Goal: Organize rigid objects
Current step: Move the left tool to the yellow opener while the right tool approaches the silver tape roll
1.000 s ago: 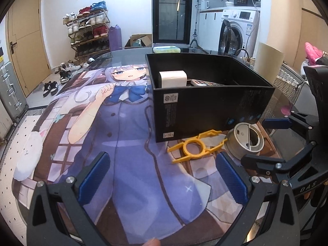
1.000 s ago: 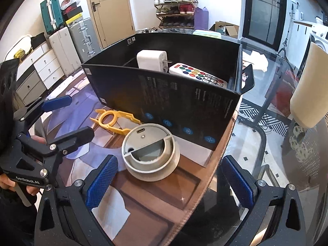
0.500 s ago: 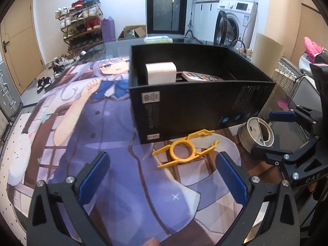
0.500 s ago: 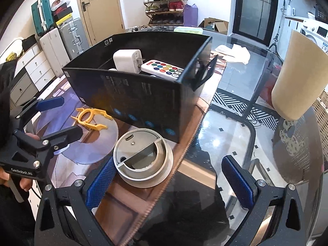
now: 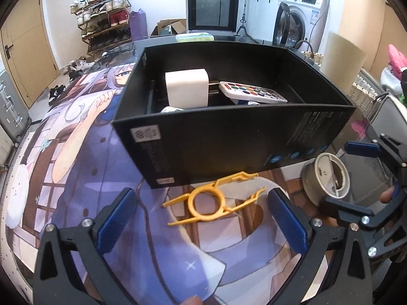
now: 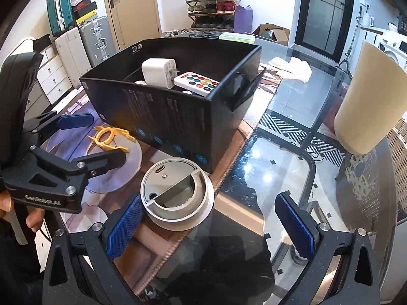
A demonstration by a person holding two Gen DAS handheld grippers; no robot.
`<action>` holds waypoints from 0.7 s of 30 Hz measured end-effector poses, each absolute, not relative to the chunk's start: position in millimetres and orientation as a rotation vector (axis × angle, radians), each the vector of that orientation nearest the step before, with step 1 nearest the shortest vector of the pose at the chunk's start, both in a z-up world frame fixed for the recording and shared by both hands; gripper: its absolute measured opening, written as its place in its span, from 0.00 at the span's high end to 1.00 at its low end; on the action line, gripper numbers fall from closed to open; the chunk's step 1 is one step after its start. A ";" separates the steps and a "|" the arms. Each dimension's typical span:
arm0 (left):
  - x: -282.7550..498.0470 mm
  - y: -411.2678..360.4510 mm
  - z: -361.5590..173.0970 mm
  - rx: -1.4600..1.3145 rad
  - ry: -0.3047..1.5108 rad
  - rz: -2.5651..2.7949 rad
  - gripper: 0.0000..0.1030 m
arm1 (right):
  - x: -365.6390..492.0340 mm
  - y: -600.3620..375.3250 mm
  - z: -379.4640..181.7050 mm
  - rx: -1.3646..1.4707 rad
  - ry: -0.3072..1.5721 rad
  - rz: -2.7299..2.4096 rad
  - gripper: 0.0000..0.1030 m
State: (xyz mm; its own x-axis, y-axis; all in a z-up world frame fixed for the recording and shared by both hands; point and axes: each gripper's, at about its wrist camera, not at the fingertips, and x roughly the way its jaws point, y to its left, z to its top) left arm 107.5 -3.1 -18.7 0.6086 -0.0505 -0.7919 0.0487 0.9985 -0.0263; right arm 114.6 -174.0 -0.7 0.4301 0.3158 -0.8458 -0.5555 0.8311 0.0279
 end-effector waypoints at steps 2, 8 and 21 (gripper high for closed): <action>110.7 -4.9 -19.0 -0.003 0.916 -0.054 0.00 | 115.0 -176.0 -0.1 -0.276 0.987 0.551 0.00; 117.5 -4.3 -18.9 -0.015 0.917 -0.029 0.00 | 114.2 -178.3 0.8 -0.285 0.983 0.553 0.00; 107.8 19.0 -20.7 -0.017 0.912 -0.011 0.00 | 112.8 -175.0 -0.7 -0.286 0.979 0.569 0.01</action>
